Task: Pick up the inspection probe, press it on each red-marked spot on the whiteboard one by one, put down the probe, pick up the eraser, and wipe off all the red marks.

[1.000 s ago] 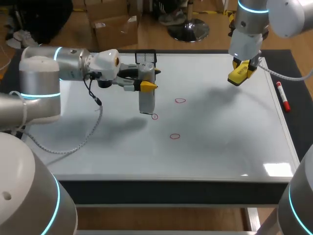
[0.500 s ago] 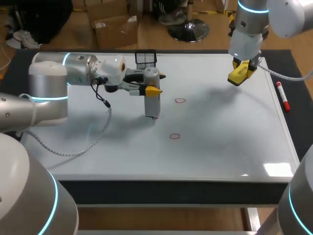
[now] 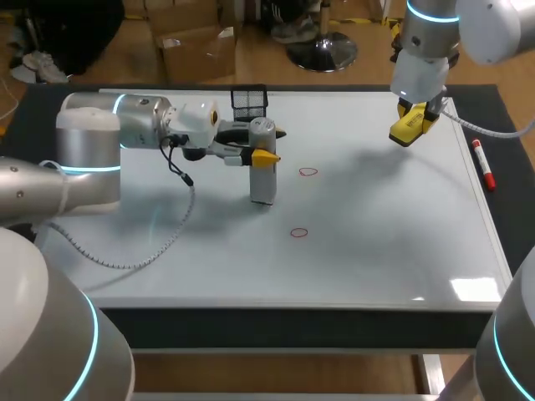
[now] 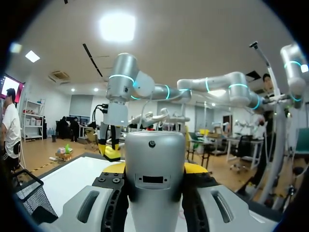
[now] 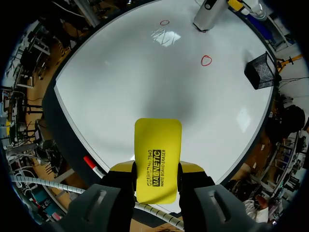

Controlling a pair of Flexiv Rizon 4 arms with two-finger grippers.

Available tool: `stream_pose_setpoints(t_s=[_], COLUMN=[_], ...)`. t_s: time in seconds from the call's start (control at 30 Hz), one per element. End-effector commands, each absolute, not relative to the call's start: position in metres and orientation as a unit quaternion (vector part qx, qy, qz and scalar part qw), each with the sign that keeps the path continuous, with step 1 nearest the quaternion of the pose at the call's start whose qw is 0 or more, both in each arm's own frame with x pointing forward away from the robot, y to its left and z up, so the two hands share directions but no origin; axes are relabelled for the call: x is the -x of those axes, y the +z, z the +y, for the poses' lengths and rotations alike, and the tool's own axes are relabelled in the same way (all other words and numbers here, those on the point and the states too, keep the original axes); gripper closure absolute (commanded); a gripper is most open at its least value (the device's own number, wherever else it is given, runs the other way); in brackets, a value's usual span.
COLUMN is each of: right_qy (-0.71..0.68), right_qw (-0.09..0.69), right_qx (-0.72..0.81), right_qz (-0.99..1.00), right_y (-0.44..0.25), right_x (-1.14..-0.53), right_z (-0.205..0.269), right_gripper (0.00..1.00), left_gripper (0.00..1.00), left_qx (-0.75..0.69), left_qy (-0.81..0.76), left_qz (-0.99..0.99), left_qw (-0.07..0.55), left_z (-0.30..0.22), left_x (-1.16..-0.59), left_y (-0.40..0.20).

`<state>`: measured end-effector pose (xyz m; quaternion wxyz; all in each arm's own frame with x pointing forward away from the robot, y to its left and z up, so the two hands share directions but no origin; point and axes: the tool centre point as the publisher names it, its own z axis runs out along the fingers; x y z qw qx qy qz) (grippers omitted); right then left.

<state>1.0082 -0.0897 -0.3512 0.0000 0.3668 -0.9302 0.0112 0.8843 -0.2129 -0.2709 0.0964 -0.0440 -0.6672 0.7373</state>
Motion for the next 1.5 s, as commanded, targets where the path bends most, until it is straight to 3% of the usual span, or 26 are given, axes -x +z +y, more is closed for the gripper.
stream_pose_setpoints(t_s=[0.03,1.13,1.5], right_qy=[0.013,0.013,0.013], right_qw=[0.000,0.000,0.000], right_qx=[-0.367,-0.367,-0.367], right_qz=[-0.930,-0.930,-0.930], right_y=[-0.350,-0.350,-0.350], right_x=[-1.008,-1.008,-1.008], right_z=[-0.090,-0.090,-0.090], right_gripper=[1.00,1.00,1.00], left_gripper=[1.00,1.00,1.00], left_qx=[0.045,0.049,0.027], left_qy=[0.739,0.739,0.748], left_qz=[-0.665,-0.665,-0.662], left_qw=[0.097,0.096,0.042], left_z=[-0.212,-0.211,-0.187], left_x=[-0.888,-0.886,-0.876], left_y=[-0.273,-0.276,-0.247])
